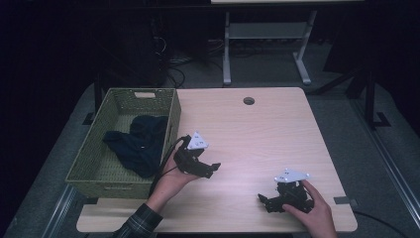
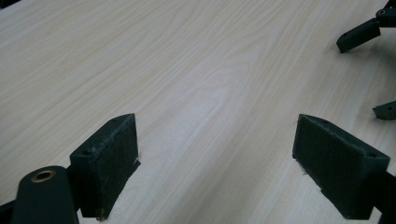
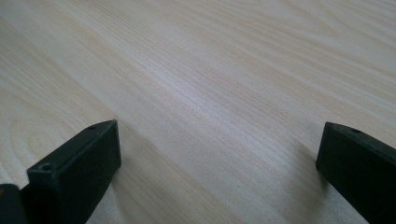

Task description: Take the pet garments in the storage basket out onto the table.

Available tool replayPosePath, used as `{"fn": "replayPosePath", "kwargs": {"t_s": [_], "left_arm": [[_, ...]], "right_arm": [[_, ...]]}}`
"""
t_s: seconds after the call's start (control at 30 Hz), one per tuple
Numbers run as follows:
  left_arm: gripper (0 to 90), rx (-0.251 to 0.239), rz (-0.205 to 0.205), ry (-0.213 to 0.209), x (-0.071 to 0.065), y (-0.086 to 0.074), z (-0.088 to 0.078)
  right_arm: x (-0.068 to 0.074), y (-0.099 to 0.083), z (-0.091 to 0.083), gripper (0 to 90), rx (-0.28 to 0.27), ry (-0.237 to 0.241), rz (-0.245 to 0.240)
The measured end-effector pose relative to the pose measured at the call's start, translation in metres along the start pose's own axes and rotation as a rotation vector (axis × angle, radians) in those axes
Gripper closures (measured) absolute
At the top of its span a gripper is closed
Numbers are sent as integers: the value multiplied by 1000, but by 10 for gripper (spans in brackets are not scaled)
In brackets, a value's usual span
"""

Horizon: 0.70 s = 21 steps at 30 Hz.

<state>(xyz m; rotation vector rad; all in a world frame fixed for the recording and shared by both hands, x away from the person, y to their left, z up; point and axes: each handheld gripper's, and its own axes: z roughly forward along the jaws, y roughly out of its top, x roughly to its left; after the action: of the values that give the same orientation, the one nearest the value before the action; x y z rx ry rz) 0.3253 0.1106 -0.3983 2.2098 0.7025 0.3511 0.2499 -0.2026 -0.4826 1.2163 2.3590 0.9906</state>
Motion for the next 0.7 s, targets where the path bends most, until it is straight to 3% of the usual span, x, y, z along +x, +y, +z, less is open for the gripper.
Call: {"fn": "replayPosePath", "kwargs": {"t_s": [0.47,0.7], "left_arm": [[136,-33,8,-8,7,12,-11],[135,-58,-16,-27,14,19,-20]], "right_arm": [[0,0,0,0,0,0,0],[0,0,0,0,0,0,1]]}}
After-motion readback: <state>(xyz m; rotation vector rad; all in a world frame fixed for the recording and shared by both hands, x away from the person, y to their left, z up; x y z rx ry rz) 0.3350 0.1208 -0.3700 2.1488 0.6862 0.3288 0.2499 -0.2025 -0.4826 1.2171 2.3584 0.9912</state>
